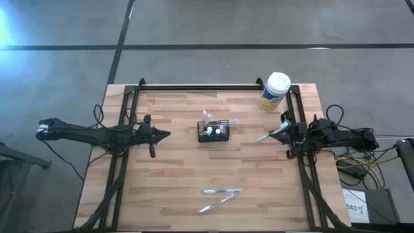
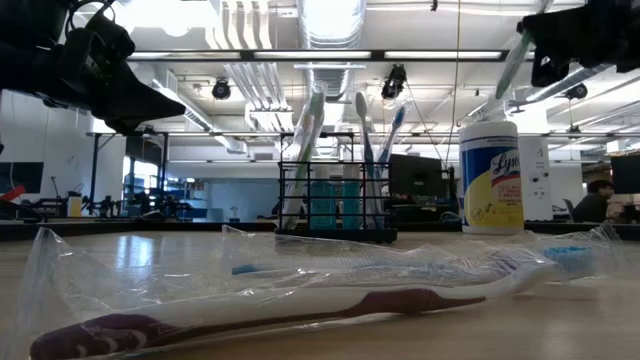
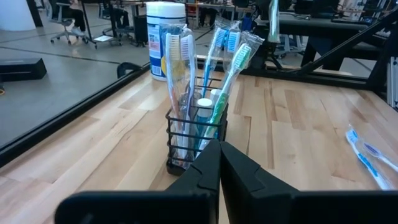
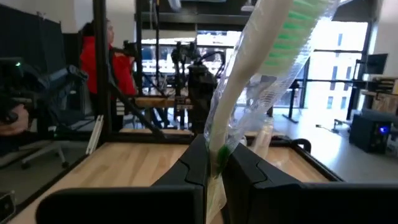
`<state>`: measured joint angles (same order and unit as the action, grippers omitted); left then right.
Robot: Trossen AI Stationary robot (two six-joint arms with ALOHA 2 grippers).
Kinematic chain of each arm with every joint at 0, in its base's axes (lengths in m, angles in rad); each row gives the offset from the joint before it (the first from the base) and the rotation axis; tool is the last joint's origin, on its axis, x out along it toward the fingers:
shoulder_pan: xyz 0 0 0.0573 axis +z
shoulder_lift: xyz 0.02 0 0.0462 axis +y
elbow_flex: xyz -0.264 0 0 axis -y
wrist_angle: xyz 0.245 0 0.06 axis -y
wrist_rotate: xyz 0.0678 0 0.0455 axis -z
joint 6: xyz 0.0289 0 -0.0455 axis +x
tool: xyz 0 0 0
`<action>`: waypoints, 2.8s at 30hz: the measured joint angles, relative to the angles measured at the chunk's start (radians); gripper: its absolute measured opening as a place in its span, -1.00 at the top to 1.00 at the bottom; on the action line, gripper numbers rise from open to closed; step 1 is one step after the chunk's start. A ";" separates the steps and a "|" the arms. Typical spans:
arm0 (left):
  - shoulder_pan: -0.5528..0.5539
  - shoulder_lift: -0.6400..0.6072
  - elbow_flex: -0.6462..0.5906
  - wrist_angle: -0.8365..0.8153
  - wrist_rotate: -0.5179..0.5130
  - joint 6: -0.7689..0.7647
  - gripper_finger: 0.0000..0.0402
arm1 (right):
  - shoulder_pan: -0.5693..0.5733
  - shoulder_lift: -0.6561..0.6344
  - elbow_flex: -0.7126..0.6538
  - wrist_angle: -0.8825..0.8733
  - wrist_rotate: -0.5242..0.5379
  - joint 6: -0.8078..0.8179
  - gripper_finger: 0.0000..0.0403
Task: Pick & Place toothbrushing station
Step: Put the green toothbrush in the wire organizer, then put the blue toothbrush in the wire organizer
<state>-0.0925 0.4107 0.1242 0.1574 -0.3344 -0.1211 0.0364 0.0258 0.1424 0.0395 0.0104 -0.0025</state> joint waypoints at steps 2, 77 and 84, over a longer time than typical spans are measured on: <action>0.000 0.000 0.000 0.000 0.000 0.000 0.95 | 0.000 -0.002 -0.018 0.003 0.020 0.018 0.91; 0.000 -0.003 -0.113 0.128 -0.008 -0.073 0.94 | -0.220 1.526 0.401 0.585 0.165 0.053 0.54; 0.000 -0.003 -0.113 0.132 -0.007 -0.088 0.94 | -0.199 1.445 0.401 0.561 0.165 0.056 0.10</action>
<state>-0.0925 0.4080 0.0116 0.2893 -0.3416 -0.2091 -0.1629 1.4711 0.5438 0.6008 0.1753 0.0532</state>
